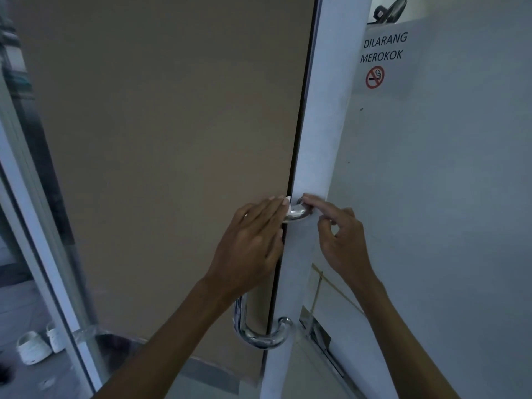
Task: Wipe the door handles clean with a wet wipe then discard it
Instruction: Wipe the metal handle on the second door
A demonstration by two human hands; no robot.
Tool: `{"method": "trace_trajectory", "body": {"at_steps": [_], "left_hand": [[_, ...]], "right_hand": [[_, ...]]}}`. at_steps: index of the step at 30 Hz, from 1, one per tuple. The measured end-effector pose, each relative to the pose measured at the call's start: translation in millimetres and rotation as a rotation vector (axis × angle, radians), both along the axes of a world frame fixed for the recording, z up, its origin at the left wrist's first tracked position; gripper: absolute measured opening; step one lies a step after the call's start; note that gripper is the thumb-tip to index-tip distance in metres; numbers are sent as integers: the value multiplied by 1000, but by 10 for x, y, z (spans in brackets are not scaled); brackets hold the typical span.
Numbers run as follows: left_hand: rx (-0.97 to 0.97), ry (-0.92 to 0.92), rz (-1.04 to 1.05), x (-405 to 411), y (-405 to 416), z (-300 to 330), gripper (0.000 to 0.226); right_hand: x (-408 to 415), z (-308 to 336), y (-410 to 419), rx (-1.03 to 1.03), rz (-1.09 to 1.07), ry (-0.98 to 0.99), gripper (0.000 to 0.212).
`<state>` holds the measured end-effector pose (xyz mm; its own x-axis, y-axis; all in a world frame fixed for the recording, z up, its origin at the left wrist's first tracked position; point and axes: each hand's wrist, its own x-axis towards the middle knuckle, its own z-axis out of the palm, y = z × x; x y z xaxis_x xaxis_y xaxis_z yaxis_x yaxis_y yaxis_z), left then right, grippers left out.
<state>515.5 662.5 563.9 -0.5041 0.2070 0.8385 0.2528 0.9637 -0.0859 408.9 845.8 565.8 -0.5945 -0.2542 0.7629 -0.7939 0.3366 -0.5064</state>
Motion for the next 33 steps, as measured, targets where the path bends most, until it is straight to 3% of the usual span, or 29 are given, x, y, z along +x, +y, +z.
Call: {"method": "trace_trajectory", "body": {"at_steps": [5,17,28,33], "left_hand": [[151,24,24,12,-22,19,50],[9,-80,-121,-85,-25,258,51],[160,-23,-15,31,-205,11,53],[14,-61,-98,-103,-5,223,49]], "right_hand": [[31,33,-11,113,-96,-30,54],[169,58,-132,146,-235,-49,57],[259,49,-224,167,-311,-48,64],[266,37,-244,139,-309,-56,66]]}}
